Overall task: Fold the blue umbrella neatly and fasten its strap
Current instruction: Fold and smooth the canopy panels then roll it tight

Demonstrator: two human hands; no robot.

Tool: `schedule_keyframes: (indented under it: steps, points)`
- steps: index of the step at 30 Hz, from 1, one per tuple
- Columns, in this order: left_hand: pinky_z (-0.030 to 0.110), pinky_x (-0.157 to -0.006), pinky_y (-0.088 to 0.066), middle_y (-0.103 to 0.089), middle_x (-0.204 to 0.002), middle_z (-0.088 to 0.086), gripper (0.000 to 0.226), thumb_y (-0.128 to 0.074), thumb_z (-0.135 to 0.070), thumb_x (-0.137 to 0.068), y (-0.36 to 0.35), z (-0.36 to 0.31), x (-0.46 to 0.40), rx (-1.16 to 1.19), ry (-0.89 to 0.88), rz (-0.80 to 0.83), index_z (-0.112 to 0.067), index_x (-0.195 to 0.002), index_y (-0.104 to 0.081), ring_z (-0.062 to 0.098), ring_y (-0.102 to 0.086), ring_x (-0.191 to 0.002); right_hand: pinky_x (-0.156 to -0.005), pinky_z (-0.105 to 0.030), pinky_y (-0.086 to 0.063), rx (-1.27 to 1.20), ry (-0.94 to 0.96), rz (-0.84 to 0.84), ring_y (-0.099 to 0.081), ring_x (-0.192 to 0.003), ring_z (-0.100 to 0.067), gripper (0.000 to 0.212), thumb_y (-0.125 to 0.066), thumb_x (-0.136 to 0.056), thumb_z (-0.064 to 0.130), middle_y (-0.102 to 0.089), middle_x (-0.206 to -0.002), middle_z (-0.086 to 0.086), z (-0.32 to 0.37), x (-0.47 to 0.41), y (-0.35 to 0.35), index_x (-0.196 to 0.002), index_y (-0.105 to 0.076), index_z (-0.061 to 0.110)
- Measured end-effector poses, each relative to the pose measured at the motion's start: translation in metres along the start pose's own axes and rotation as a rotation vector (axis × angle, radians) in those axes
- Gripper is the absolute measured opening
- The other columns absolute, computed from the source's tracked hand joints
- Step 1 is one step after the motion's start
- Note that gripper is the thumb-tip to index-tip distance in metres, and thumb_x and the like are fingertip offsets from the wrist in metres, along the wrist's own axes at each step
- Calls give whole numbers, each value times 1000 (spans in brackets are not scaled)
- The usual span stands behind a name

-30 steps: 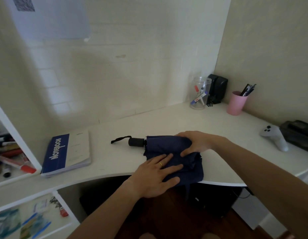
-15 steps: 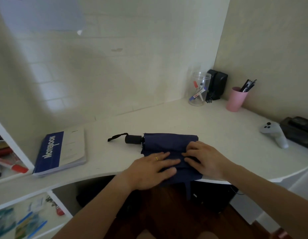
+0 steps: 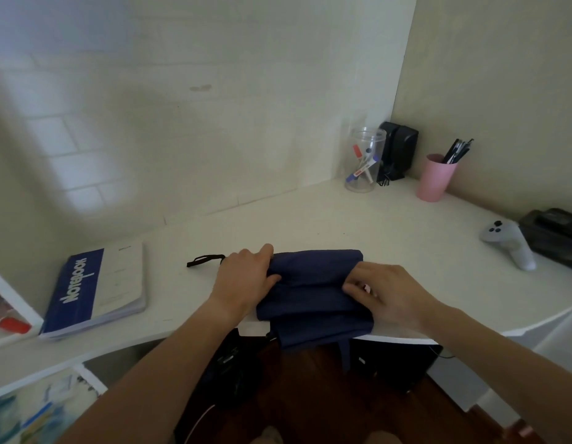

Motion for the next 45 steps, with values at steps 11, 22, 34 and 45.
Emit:
schedule_keyframes:
  steps: [11, 22, 34, 45]
  points:
    - [36, -74, -42, -63, -102, 0, 44, -80, -35, -83, 4, -6, -12, 112, -112, -41, -16, -111, -52, 27, -61, -94, -102, -34, -47, -120, -168, 384, -60, -114, -16, 51, -74, -86, 33, -66, -128, 3, -34, -73, 11, -134, -60, 24]
    - [26, -96, -43, -56, -130, -4, 57, -70, -39, -90, -1, 8, -8, 271, -279, 127, -30, -144, -54, 15, -55, -115, -70, -33, -47, 102, 191, -49, -51, -84, -15, 23, -70, -86, 29, -56, -98, 4, -21, -35, -6, -105, -60, 20]
    - [36, -70, -60, -70, -114, 14, 62, -82, -12, -82, -20, 4, 18, -73, -534, -261, -12, -140, -61, 28, -69, -85, -78, -22, -47, -353, -32, 247, -65, -87, -5, 9, -75, -88, 29, -73, -94, 12, -29, -45, 11, -93, -69, 24]
    - [29, -99, -50, -71, -127, -8, 39, -66, -41, -97, -4, 10, 12, 452, -225, 51, -31, -135, -61, 13, -66, -112, -72, -30, -50, 48, 255, -62, -59, -81, -13, 13, -65, -95, 26, -66, -95, 7, -21, -16, -6, -104, -58, 21]
Point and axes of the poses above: each hand's wrist, its own x-axis away from the middle knuckle, its own y-axis out of the back of the hand, z = x × y, the point moved 3 cm from there along -x, towards the middle knuckle
